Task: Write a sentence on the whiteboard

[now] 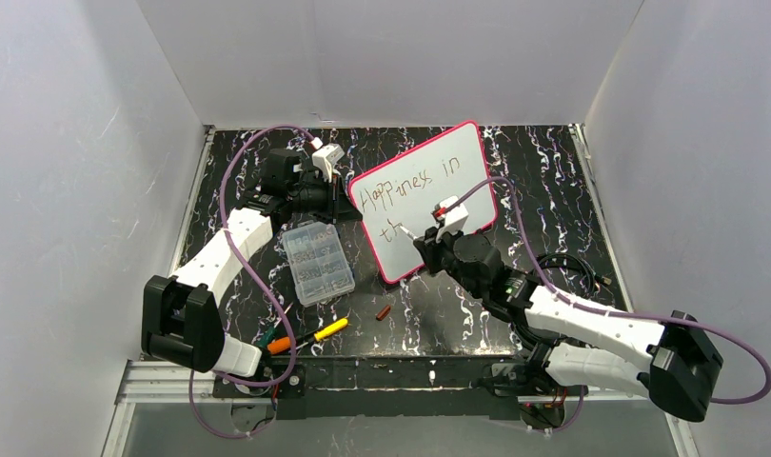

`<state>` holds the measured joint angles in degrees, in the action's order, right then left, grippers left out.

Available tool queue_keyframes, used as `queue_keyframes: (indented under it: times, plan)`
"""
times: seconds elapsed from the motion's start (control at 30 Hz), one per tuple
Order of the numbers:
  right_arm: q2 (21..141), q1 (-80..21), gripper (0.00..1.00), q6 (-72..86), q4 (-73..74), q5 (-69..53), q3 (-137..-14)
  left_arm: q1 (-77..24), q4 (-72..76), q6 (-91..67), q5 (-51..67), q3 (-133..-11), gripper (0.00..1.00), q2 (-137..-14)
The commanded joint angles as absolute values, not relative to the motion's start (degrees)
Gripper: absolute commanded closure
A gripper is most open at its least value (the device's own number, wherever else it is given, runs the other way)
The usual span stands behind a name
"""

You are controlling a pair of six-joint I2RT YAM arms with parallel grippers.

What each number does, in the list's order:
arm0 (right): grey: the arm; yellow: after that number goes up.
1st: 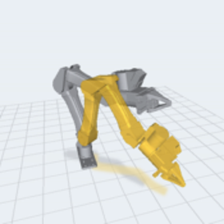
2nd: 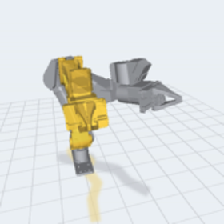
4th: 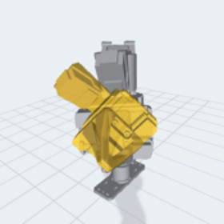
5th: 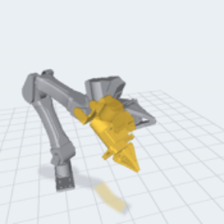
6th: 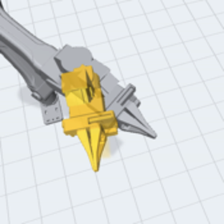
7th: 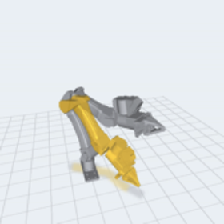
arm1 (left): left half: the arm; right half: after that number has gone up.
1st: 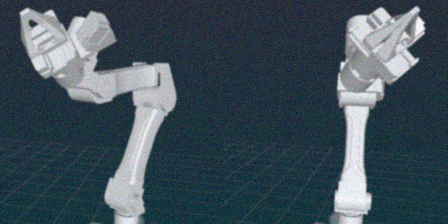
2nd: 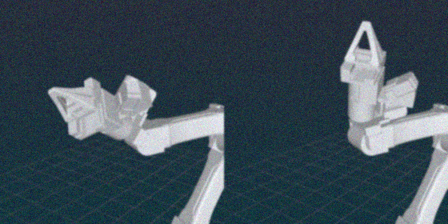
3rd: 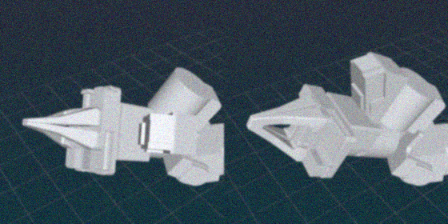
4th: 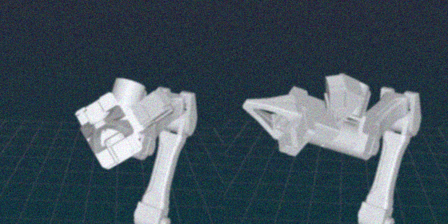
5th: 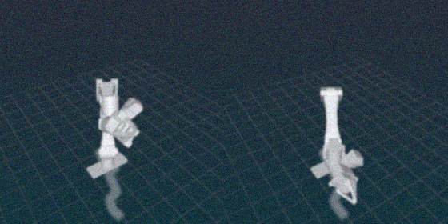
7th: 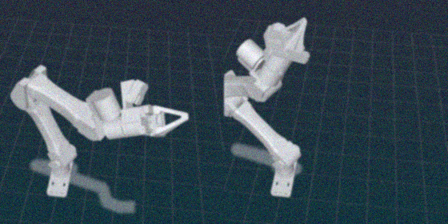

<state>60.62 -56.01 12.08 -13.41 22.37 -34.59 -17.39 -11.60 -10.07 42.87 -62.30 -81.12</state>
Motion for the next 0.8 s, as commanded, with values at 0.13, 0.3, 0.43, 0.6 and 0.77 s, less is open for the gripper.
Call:
queue_keyframes:
  times: [0.13,0.3,0.43,0.6,0.77]
  plan:
    - [60.2,-56.0,0.99,10.4,-13.8,27.8,-35.6,-17.8,-10.8,-10.1,45.5,-63.0,1.0,-79.1]
    - [61.4,-56.0,0.99,10.0,-14.4,28.8,-35.7,-17.8,-10.8,-10.1,45.5,-63.0,1.0,-79.0]
    - [62.2,-56.0,0.99,9.6,-15.0,29.1,-35.7,-17.7,-10.8,-10.0,45.5,-63.0,1.0,-79.1]
    - [63.1,-56.0,0.99,9.2,-15.9,29.8,-35.6,-17.7,-10.8,-10.1,45.6,-63.1,1.0,-79.1]
    - [64.3,-55.9,0.99,9.1,-16.3,30.2,-35.7,-17.7,-10.8,-10.0,45.6,-63.0,1.0,-79.1]
